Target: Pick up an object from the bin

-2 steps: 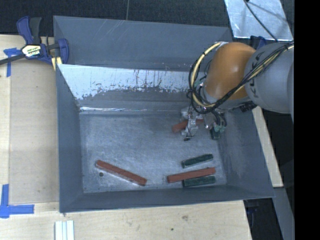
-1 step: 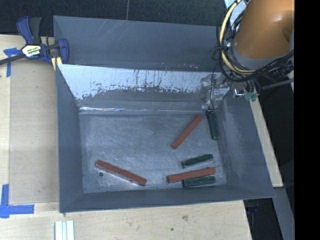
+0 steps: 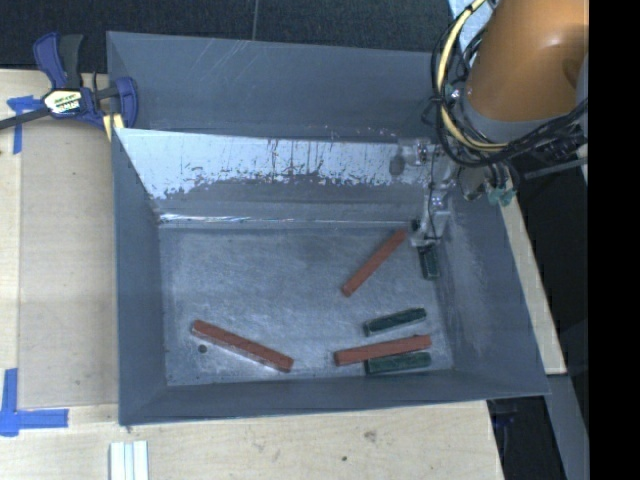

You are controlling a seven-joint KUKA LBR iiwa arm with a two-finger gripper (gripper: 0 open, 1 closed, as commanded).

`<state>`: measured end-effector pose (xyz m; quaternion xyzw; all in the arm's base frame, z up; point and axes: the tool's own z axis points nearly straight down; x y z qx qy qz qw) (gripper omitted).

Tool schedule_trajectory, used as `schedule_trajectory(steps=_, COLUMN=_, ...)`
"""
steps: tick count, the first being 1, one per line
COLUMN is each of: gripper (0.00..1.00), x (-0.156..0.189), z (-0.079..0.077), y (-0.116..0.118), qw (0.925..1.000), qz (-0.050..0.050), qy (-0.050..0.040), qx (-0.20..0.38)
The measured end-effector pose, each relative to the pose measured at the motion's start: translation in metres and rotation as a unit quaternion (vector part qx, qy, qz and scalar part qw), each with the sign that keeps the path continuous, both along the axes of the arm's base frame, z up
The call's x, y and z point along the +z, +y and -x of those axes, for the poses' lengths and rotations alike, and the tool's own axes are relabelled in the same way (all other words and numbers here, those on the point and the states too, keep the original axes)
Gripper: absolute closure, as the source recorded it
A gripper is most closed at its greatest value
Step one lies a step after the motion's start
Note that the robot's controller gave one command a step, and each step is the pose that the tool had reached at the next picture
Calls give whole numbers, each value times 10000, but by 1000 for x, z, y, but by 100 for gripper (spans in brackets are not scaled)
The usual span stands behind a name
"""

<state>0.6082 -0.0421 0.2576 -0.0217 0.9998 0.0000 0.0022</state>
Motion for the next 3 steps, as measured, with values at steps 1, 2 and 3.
schedule_trajectory(steps=1, gripper=0, x=-192, z=23, y=-36, qw=9992, qz=-3, qy=43, qx=-387)
schedule_trajectory(steps=2, gripper=100, x=-186, z=19, y=-35, qw=9993, qz=-2, qy=-15, qx=-380)
schedule_trajectory(steps=3, gripper=100, x=-25, z=27, y=-12, qw=9524, qz=22, qy=-22, qx=3049)
